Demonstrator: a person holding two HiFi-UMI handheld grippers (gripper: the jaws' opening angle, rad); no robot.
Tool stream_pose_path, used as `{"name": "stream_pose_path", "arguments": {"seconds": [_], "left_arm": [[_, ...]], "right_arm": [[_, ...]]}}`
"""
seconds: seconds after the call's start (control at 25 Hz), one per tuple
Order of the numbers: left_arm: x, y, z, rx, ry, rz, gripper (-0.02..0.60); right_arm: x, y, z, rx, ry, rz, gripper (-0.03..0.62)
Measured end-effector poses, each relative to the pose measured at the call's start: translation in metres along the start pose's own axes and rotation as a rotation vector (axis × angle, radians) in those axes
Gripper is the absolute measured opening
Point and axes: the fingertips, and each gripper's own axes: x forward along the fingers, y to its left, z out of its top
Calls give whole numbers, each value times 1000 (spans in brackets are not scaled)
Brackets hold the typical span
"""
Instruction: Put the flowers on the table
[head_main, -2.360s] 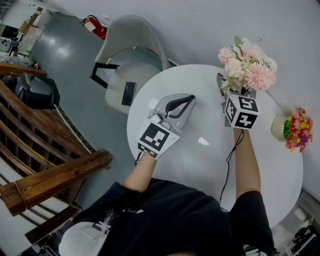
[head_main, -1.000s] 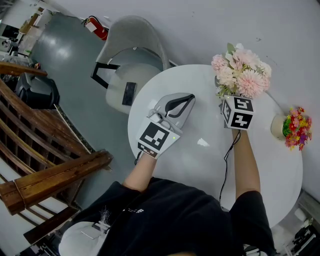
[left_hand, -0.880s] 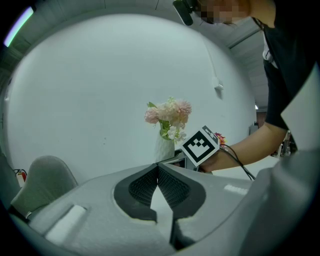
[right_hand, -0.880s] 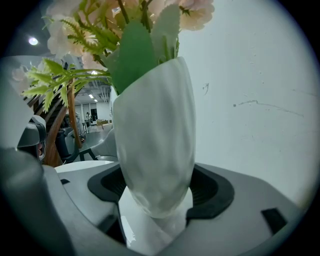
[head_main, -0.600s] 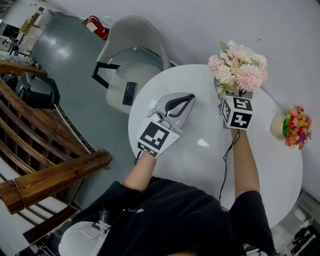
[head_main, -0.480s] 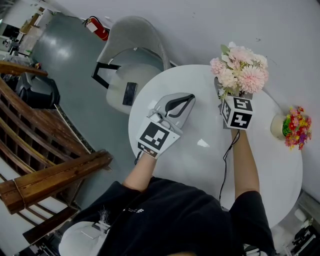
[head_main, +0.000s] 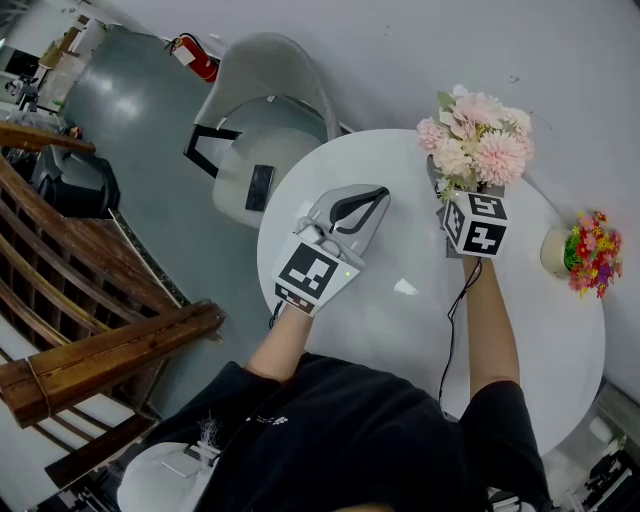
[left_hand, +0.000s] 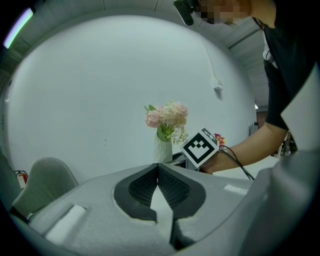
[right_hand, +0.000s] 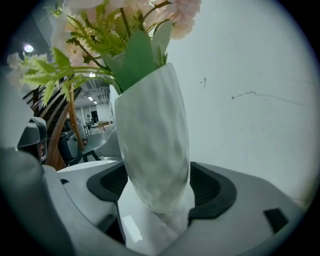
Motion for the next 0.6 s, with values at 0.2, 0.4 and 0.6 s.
{"name": "stream_pose_path", "arguments": {"seconds": [0.2,0.4,0.6], "left_arm": [[-1,-2,0,4,-2,-6,5],[-1,-3,3,8,-4,-8,5],[-2,-3,5,9,-9,-7,5]], "right_arm": [[-2,2,-1,-6,-1,15,396],[-4,5,2,-2,-18,35,413],[-7,5,2,5,-19,33,416]]}}
